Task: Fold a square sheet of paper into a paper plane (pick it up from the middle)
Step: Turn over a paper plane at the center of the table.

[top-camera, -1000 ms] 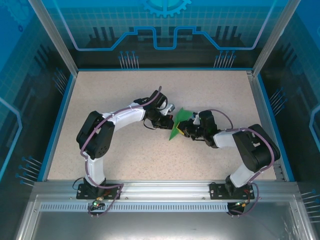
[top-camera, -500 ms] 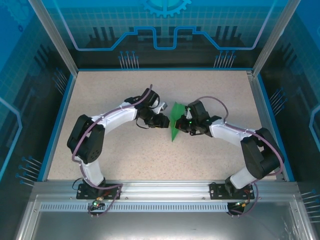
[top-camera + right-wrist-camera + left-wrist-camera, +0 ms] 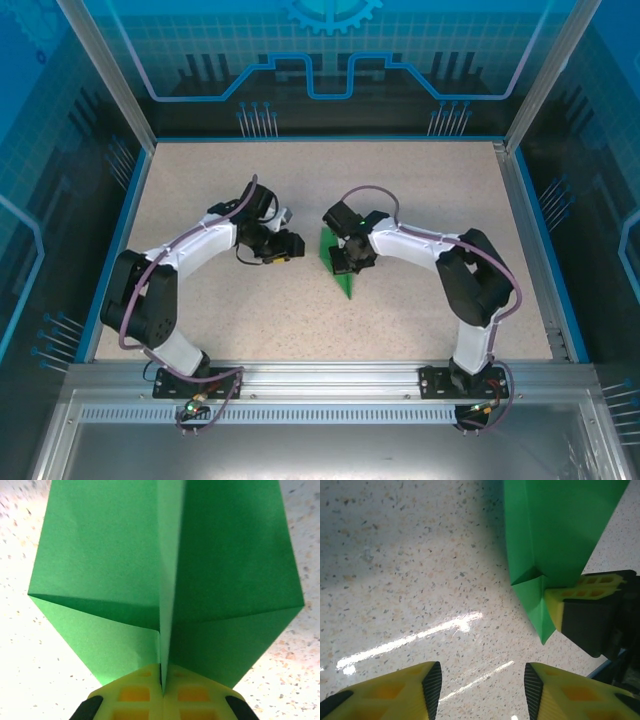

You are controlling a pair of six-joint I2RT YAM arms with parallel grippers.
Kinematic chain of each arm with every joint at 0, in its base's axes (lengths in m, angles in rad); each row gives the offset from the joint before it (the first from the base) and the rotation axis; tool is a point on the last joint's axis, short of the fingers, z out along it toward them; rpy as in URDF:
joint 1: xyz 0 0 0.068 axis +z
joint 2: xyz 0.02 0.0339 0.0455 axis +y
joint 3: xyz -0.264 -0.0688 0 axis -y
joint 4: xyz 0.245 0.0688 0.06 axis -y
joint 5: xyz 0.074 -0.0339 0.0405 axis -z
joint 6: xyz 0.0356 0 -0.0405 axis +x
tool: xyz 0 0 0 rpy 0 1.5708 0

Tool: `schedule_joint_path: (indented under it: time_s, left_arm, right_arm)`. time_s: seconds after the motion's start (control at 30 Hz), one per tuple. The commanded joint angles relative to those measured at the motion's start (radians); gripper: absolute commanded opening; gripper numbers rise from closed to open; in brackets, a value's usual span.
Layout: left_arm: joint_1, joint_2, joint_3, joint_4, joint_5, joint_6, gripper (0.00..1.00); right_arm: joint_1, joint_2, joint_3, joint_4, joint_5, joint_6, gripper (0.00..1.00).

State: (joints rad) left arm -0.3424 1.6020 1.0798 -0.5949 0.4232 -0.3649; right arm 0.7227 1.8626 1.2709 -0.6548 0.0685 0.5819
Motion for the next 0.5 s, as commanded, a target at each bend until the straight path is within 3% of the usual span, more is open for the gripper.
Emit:
schedule_joint_path:
  time_s: [0.0, 0.27, 0.47]
  left_arm:
    - [0.020, -0.038, -0.018, -0.015, 0.005, -0.013, 0.53]
    - [0.021, -0.031, -0.014, 0.013, 0.053, -0.005, 0.65]
    - [0.020, -0.058, -0.005, 0.030, 0.048, -0.006, 0.73]
  right_arm:
    - [0.019, 0.033, 0.047, -0.077, 0.030, -0.027, 0.05]
    - [0.027, 0.029, 0.064, -0.090, 0.024, -0.017, 0.26]
    - [0.021, -0.052, 0.063, -0.113, 0.022, -0.022, 0.36]
